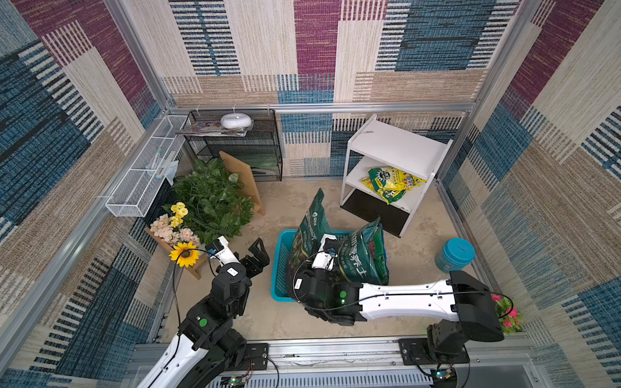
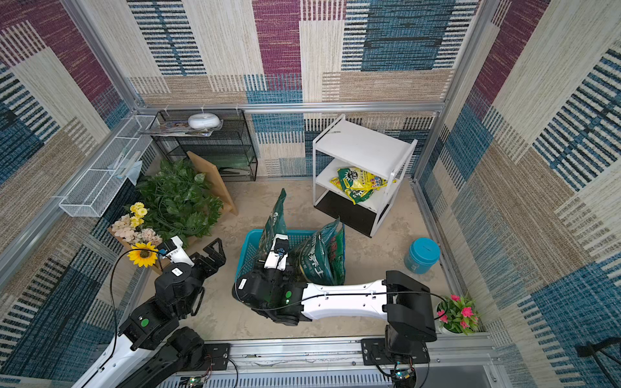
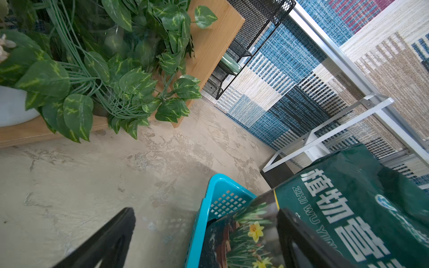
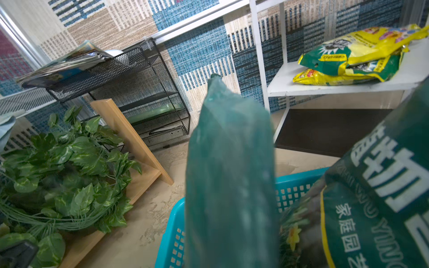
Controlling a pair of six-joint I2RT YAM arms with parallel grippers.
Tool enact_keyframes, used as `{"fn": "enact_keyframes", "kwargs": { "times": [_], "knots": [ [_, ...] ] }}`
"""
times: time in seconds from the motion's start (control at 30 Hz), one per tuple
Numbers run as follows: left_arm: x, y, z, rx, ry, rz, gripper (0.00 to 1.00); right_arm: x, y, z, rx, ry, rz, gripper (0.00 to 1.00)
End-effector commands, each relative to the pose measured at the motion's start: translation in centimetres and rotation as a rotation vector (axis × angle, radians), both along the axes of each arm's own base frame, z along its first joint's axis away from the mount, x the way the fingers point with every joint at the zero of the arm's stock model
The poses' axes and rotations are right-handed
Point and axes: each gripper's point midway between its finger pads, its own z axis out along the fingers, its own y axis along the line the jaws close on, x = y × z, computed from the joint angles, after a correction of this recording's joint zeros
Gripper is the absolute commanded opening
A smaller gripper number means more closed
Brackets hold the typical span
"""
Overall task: Take down the fertilizer bag from the shelf
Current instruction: Place the fertilizer bag in the storage box.
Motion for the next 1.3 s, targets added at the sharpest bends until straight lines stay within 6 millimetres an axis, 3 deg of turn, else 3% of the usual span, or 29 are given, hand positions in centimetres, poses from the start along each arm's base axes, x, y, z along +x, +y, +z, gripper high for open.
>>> {"fn": "enact_keyframes", "kwargs": {
  "times": [0.0,0.1,0.17,0.23,0.33,0.37,0.5,0.73,0.83,0.9,0.97,1.07,1.13,1.27],
  "knots": [
    [0.1,0.0,0.3,0.001,-0.011,-0.004,0.99,-0.7,-2.9,-2.1,-0.1,0.005,-0.085,0.0],
    [0.1,-0.2,0.3,-0.001,-0.012,-0.009,0.99,-1.3,-2.7,-1.5,-0.166,-0.021,-0.103,0.0],
    [0.1,-0.2,0.3,0.0,-0.01,-0.01,0.99,-1.9,-0.8,-1.4,-0.259,-0.048,-0.072,0.04],
    [0.1,-0.2,0.3,0.0,-0.011,-0.008,0.99,-2.3,0.0,-1.3,-0.278,-0.079,-0.056,0.3],
    [0.1,-0.2,0.4,0.001,-0.012,-0.009,0.99,-2.3,0.1,-0.9,-0.293,-0.087,-0.054,0.9],
    [0.1,-0.1,0.3,0.001,-0.011,-0.007,0.99,-2.2,-0.2,-0.4,-0.286,-0.091,-0.056,0.99],
    [0.2,-0.3,0.3,0.002,-0.01,-0.012,0.99,-2.1,-0.9,2.7,-0.268,-0.102,-0.063,1.0],
    [0.2,-0.2,0.3,0.002,-0.01,-0.007,0.99,-0.6,-1.9,13.1,-0.295,-0.101,-0.114,1.0],
    [0.3,-0.3,0.2,0.002,-0.009,-0.012,0.99,3.4,-1.7,15.3,-0.369,0.045,-0.111,1.0],
    [0.3,-0.4,0.2,0.002,-0.008,-0.015,0.99,7.7,0.5,15.8,-0.424,0.157,0.071,0.99],
    [0.3,-0.4,0.2,0.003,-0.005,-0.015,0.99,9.5,1.2,16.9,-0.376,0.139,0.173,0.99],
    [0.1,-0.2,0.5,0.001,-0.014,-0.012,0.99,9.3,-0.5,21.5,-0.418,-0.078,0.075,0.99],
    [0.1,-0.5,0.9,0.002,-0.025,-0.033,0.99,8.9,-2.7,24.4,-0.389,-0.163,0.009,0.99],
    [0.1,-2.1,1.8,-0.019,-0.04,-0.117,0.99,10.3,-7.4,25.5,-0.317,-0.133,0.026,1.0]
  ]
}}
